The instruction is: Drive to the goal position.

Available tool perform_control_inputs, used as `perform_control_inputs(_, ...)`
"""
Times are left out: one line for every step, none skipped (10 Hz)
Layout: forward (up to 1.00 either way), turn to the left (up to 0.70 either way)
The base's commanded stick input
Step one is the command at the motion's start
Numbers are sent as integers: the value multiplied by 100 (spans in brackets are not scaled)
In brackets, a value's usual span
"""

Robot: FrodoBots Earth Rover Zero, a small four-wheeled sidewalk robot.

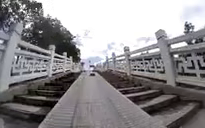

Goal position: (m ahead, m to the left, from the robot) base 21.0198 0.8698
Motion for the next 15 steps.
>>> perform_control_inputs(70, 0)
perform_control_inputs(70, 0)
perform_control_inputs(70, 0)
perform_control_inputs(70, 0)
perform_control_inputs(70, 0)
perform_control_inputs(70, 0)
perform_control_inputs(70, 0)
perform_control_inputs(70, 0)
perform_control_inputs(70, 0)
perform_control_inputs(70, 0)
perform_control_inputs(70, 0)
perform_control_inputs(70, 0)
perform_control_inputs(70, 0)
perform_control_inputs(70, 0)
perform_control_inputs(70, 0)
